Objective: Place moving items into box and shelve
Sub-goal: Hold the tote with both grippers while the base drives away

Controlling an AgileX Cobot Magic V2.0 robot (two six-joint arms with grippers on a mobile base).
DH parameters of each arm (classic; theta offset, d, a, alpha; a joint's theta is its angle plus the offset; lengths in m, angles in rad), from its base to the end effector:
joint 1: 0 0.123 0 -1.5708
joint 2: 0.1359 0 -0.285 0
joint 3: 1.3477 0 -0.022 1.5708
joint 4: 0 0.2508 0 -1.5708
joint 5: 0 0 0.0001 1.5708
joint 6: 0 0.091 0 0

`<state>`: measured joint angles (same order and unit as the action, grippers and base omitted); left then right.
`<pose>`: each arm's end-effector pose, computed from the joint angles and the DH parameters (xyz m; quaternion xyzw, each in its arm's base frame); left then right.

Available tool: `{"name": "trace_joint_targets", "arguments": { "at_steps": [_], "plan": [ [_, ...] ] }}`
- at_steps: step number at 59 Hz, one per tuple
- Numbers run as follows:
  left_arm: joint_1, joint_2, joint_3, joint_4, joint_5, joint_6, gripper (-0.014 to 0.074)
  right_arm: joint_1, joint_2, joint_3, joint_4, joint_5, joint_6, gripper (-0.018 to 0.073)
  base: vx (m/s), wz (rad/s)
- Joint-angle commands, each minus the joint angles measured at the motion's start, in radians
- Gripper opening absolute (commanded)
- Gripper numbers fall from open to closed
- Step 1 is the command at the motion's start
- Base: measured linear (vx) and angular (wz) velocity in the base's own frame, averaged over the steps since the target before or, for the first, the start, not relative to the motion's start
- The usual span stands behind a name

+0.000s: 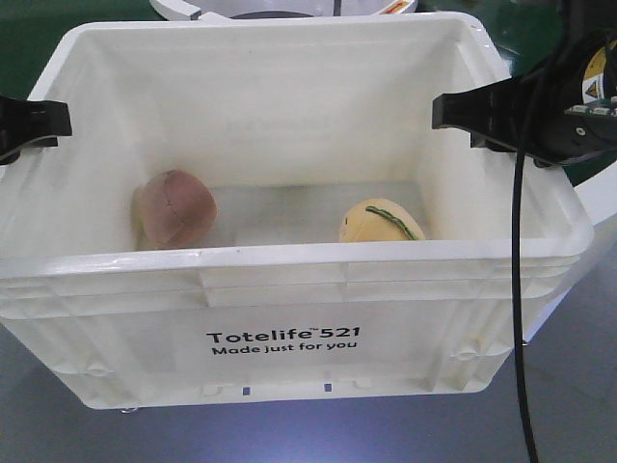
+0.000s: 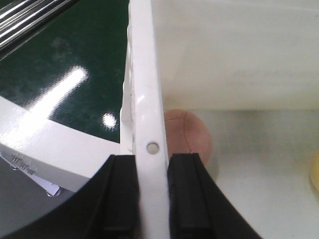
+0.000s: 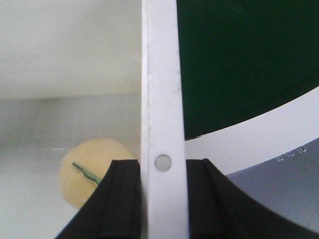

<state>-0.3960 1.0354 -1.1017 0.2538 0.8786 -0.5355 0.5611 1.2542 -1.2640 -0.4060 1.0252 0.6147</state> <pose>0.1925 -0.0614 0.3874 -0.0294 0.9047 -0.0738 0.4185 0.2281 0.1071 0.3829 -0.0199 0.9302 0.0080 0.3664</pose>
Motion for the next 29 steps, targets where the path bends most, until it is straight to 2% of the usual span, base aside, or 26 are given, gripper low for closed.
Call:
{"name": "trace_joint_targets", "arguments": {
  "at_steps": [1,29],
  "plan": [
    [0.000,-0.025,-0.047,0.075,-0.097,0.006,0.0074,-0.011,-0.042,-0.039,-0.116,-0.071,-0.002,0.0085,-0.06,0.17],
    [0.000,-0.025,-0.047,0.076,-0.097,0.006,0.0074,-0.011,-0.042,-0.039,-0.117,-0.071,-0.002,0.0085,-0.07,0.28]
  ]
}}
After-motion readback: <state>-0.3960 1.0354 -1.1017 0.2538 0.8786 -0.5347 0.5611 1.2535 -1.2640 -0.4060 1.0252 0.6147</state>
